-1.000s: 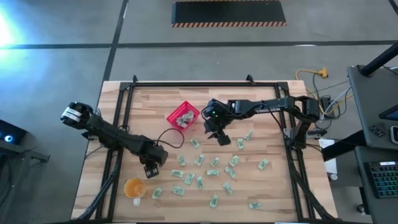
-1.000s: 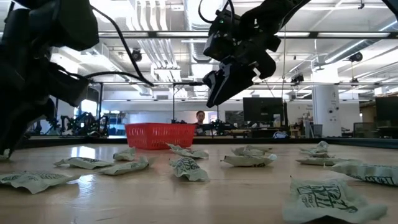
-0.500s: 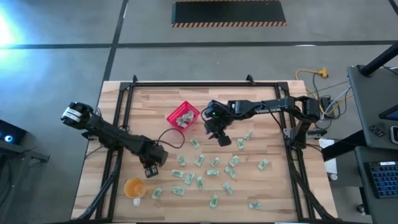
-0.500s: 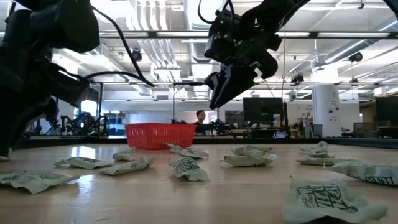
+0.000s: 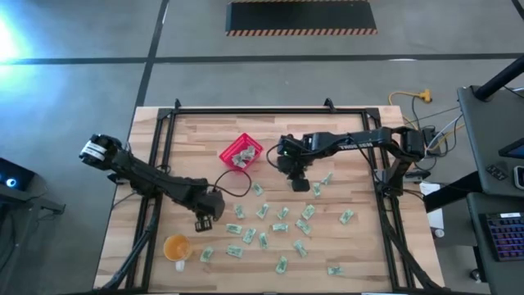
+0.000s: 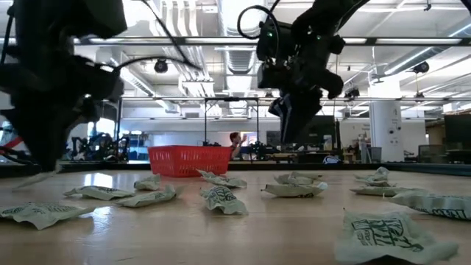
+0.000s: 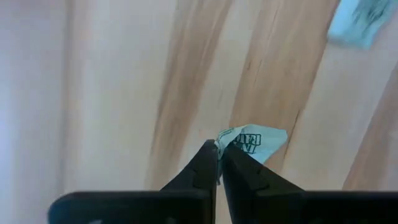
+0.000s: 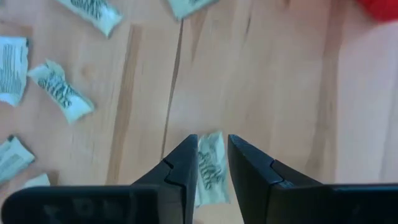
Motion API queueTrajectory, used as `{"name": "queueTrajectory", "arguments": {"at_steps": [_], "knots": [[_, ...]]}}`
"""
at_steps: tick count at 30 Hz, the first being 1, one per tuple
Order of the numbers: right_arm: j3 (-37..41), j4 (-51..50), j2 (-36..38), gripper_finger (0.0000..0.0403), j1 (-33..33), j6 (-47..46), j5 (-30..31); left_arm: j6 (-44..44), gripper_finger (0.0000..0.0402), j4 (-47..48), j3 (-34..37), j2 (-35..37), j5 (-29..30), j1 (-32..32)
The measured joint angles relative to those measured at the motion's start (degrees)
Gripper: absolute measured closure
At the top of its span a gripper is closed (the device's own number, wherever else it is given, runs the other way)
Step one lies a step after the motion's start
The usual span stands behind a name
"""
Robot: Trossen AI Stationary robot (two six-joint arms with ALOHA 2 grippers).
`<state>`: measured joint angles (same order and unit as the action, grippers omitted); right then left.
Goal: Pick and place Stevia / Truvia into bins
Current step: Put the white stevia packet into the red bin
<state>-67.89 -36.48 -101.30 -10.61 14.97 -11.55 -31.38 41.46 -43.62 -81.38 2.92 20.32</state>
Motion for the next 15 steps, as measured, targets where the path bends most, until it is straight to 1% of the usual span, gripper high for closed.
{"name": "queueTrajectory", "arguments": {"at_steps": [3,6,8,13,15], "knots": [[1.82,0.09,0.0,0.033,0.0,-0.66,0.01,4.86,0.0401,0.12,-2.19,0.02,5.2,-0.02],[3.36,0.06,0.0,0.0334,-0.02,-1.85,0.0,10.64,0.0401,0.1,-4.51,0.09,13.4,-0.02],[4.16,0.11,0.04,0.0335,-0.04,-2.6,0.01,14.74,0.0401,0.06,-5.96,0.09,20.97,-0.06],[5.6,0.48,1.17,0.0335,-0.04,-5.69,0.0,23.2,0.0401,-1.0,-8.08,0.11,43.66,-0.71],[6.13,1.19,1.91,0.0335,0.04,-7.22,0.02,25.99,0.0401,-1.46,-8.21,0.13,49.49,-1.74]]}}
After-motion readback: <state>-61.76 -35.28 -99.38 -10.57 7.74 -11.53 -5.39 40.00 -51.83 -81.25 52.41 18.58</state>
